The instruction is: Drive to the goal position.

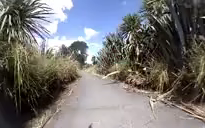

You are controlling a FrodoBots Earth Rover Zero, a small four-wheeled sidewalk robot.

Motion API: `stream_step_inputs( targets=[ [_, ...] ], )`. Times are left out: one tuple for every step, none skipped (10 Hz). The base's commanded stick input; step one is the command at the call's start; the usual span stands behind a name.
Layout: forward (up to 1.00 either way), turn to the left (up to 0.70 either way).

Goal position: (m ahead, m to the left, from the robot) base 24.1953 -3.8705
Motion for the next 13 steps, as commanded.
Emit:
stream_step_inputs(
  targets=[
    [0.5,0.11],
    [0.5,0.1],
    [0.5,0.1],
    [0.5,0.1],
    [0.5,0.1],
    [0.5,0.1],
    [0.5,0.1],
    [0.5,0.1],
    [0.5,0.09],
    [0.5,0.08],
    [0.5,0.08],
    [0.5,0.07],
    [0.5,0.07]
  ],
)
